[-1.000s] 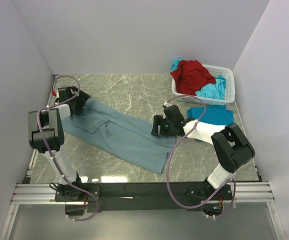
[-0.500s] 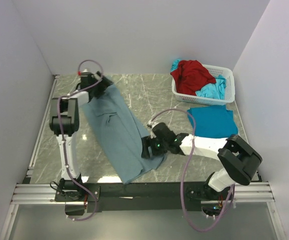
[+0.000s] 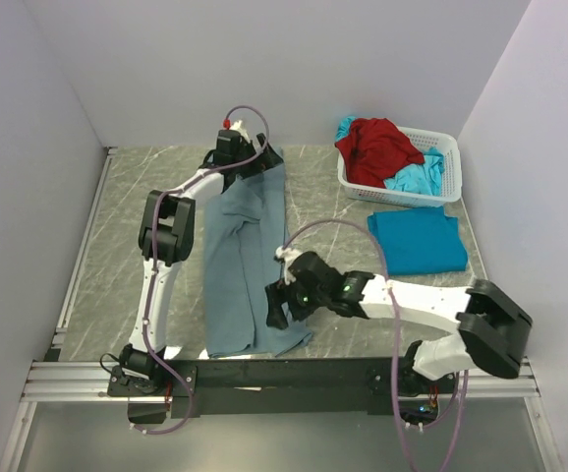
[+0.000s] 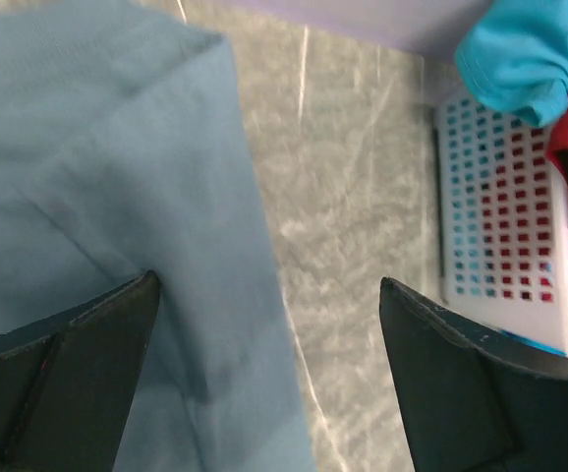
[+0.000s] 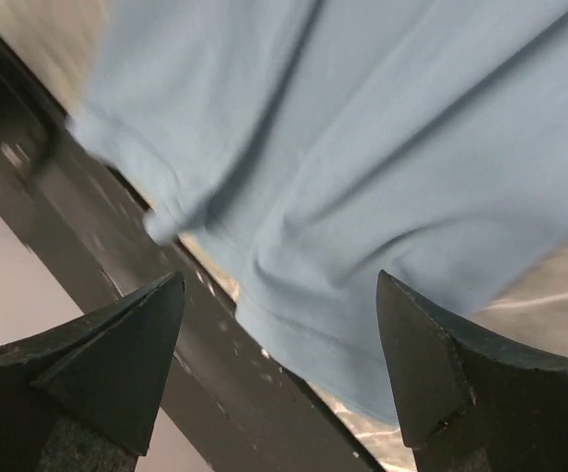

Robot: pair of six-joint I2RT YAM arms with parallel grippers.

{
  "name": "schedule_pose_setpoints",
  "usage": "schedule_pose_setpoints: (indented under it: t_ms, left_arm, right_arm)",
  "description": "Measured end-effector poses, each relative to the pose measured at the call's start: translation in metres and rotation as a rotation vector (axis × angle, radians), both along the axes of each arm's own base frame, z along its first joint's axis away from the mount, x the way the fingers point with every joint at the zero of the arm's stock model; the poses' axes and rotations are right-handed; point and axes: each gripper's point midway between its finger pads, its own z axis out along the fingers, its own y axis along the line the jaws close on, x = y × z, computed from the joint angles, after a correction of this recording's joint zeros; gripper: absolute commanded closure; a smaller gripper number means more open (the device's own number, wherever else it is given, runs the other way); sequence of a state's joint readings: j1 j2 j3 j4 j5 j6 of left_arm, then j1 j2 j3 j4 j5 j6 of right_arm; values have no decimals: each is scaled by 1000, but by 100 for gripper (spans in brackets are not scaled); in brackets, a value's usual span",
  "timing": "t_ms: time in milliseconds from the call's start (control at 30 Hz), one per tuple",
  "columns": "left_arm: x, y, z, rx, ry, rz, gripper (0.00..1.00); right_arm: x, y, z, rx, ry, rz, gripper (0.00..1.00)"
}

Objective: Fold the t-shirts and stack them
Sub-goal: Fold the tshirt

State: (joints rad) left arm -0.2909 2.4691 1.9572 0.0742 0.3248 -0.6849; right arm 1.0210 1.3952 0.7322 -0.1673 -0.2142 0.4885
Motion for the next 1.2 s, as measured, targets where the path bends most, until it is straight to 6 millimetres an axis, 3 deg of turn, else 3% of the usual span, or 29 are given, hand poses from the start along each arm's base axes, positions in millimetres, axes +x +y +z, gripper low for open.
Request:
schedule_pose_setpoints:
  t_ms: [167, 300, 400, 533, 700, 933, 1067, 1200]
  left_arm:
    - [17, 25, 8, 95, -61, 67, 1]
    - [26, 54, 8, 118, -63, 100, 1]
    - [31, 75, 8, 120, -58, 112, 0]
    - [45, 101, 7, 123, -73, 148, 1]
    - [70, 120, 1, 120, -98, 186, 1]
    - [73, 146, -6, 139, -65, 236, 1]
    - [67, 155, 18, 162, -58, 272, 1]
    - [32, 161, 84, 164, -75, 296, 1]
  right_arm:
    - [43, -15, 38, 84, -84, -165, 13]
    - [79, -48, 56, 132, -127, -345, 12]
    - [94, -70, 61, 127, -153, -437, 12]
    - [104, -87, 68, 119, -185, -503, 11]
    - [107, -98, 68, 101, -191, -538, 11]
    - [99, -97, 63, 74, -188, -468, 11]
    - [92, -87, 54, 28, -187, -365, 12]
    - [82, -57, 51, -38, -205, -241, 13]
